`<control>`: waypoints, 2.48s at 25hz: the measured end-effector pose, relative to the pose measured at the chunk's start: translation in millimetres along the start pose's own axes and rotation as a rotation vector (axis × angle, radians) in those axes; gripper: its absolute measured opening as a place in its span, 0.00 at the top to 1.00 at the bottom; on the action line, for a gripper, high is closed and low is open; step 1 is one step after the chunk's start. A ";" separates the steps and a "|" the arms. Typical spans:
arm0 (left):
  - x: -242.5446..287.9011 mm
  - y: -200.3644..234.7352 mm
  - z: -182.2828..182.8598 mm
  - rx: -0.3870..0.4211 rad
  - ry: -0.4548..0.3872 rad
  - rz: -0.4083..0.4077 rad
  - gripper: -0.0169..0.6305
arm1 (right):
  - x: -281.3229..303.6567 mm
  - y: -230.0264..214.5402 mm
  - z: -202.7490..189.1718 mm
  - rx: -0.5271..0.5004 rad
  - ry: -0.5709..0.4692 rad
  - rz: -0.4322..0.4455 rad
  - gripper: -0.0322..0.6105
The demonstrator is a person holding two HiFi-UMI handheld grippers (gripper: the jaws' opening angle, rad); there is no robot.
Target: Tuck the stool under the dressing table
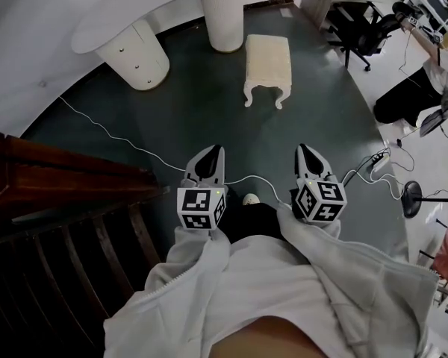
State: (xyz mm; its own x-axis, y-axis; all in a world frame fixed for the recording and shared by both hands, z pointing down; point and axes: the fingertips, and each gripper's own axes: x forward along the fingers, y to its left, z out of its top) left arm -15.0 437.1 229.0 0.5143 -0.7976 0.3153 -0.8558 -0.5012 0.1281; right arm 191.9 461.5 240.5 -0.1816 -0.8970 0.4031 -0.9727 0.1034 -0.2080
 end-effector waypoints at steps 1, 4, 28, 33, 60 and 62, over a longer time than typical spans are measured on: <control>-1.3 0.0 -1.3 0.003 0.004 0.003 0.94 | 0.7 0.8 -2.3 0.003 0.005 0.003 0.87; -5.9 4.3 -7.3 0.002 0.016 0.019 0.94 | 2.3 5.8 -8.4 0.000 0.018 0.015 0.87; 106.8 42.6 23.6 0.007 0.027 -0.048 0.94 | 86.5 -36.3 32.0 0.028 0.013 -0.068 0.87; 154.2 67.0 49.6 0.013 0.028 -0.072 0.94 | 128.9 -46.4 62.9 0.034 0.002 -0.095 0.87; 317.6 157.3 106.0 0.065 0.076 -0.213 0.94 | 291.2 -67.3 132.0 0.093 0.006 -0.202 0.87; 324.9 158.8 105.6 0.072 0.086 -0.226 0.94 | 295.1 -71.3 131.8 0.102 0.005 -0.216 0.87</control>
State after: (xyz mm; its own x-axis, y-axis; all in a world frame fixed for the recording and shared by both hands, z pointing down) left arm 22.1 63.0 252.5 0.6831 -0.6322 0.3656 -0.7115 -0.6889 0.1381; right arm 226.7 132.7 256.7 0.0284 -0.8914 0.4523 -0.9694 -0.1349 -0.2049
